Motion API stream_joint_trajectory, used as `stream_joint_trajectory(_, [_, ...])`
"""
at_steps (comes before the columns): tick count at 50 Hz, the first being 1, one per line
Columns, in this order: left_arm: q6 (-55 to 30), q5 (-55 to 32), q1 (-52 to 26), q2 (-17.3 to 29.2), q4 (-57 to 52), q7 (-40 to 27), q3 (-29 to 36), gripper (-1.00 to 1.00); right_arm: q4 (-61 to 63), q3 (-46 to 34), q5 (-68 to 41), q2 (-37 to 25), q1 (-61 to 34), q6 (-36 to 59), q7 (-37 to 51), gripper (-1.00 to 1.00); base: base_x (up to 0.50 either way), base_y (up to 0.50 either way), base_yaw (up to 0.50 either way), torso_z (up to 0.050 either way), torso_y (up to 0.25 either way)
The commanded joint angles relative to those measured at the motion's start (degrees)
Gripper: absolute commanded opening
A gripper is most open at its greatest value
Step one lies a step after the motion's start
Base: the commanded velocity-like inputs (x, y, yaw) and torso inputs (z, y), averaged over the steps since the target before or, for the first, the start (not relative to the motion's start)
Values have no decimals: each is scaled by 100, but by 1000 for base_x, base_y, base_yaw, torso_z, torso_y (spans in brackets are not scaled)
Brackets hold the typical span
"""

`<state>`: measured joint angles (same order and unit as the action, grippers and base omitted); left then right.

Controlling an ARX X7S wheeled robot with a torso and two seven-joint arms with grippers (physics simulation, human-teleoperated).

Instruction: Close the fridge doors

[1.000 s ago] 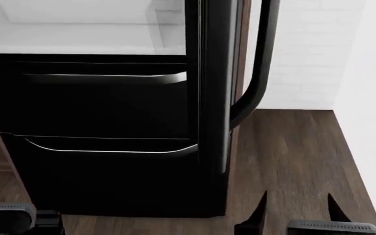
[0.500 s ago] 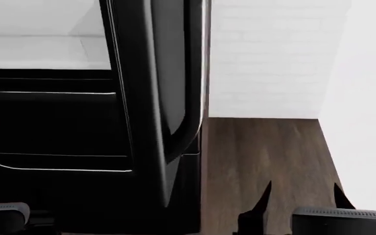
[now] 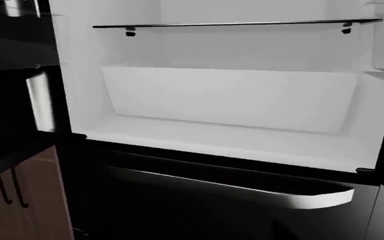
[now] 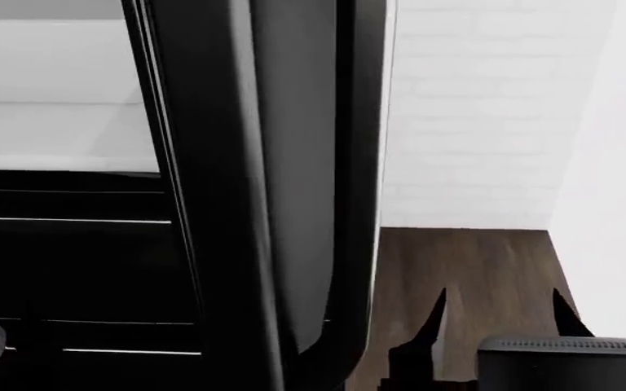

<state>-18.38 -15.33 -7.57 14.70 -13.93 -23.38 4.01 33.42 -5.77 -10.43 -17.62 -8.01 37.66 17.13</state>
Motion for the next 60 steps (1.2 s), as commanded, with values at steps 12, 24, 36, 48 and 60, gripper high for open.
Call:
stream_joint_trajectory(12, [229,-151,123,-135,-30,-360,-392,100,175,158,-138,-38,27,55,53,100,116,0,0,0,0])
stream_joint_trajectory(24, [351,-90,226,-174,-145,-604,-526,100,174,99,-110,-72,3,-2,69,100,167,0,0,0,0])
stream_joint_trajectory(36, [1081,-1111,210,-325,697,-1099,-2512,100,203,178,-191,-115,-108,83,72,100,0,0,0,0,0])
stream_joint_trajectory(48, [3042,-2499,210,-356,3083,-805,-5182,100,453,196,-260,-298,-500,655,73,100,0,0,0,0,0])
stream_joint_trajectory(60, [5715,-2708,599,1395,8836,322,-7363,100,96,-88,-258,-269,-1426,1080,25,100,0,0,0,0,0])
